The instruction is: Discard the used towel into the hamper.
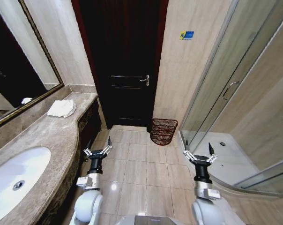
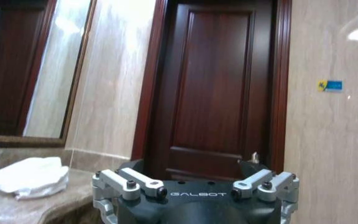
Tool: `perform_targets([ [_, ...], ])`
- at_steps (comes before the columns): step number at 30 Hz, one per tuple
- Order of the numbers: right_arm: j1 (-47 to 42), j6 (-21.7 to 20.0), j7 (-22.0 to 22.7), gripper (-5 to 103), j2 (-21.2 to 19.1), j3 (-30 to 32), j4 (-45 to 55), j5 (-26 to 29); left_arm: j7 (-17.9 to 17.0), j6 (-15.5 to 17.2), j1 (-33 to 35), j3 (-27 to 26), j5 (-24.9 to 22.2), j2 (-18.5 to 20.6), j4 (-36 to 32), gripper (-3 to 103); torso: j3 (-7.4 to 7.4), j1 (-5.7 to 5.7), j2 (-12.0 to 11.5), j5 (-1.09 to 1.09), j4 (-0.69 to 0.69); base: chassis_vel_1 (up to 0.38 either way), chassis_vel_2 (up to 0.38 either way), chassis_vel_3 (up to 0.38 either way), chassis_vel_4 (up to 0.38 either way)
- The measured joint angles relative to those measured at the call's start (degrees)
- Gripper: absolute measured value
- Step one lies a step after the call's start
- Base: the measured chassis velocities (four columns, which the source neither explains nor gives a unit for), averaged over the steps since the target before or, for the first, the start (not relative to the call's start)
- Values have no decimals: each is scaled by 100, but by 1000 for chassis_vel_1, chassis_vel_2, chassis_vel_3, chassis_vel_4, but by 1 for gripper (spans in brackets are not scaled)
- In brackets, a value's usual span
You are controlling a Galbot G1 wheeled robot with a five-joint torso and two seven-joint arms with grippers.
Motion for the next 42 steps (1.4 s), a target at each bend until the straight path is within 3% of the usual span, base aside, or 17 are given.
perform_targets([
  [2,9,-11,-54,100,6,-97,-28,42,42,-250,-53,44,10,-36,54,100,0,0,0,0,0,0,0,0,0],
  [8,133,-25,-161,100,152,-296,-106,-48,189,-473,-71,49,62,-82,72,100,0,0,0,0,0,0,0,0,0],
  [12,155,-99,-228,100,78,-263,-92,92,270,-857,-213,-140,300,-27,280,100,0,0,0,0,0,0,0,0,0],
  [16,118,-92,-300,100,117,-316,-47,81,440,-949,-226,-110,437,-23,214,100,0,0,0,-1,0,0,0,0,0],
  [22,58,-187,-309,100,160,-366,43,38,447,-940,-214,-90,580,-8,240,100,0,0,0,-1,0,0,0,0,0],
  [27,43,-216,-295,100,146,-338,87,43,262,-600,-159,-30,179,33,193,100,0,-1,0,-1,0,0,0,0,0],
  [32,36,-217,-296,100,160,-350,96,37,136,-417,-155,31,117,17,188,100,-1,-2,1,-1,0,-41,39,43,-45],
  [42,45,-216,-296,100,163,-370,115,14,253,-307,-63,8,214,13,170,100,1,3,-1,-1,0,-120,130,130,-129],
])
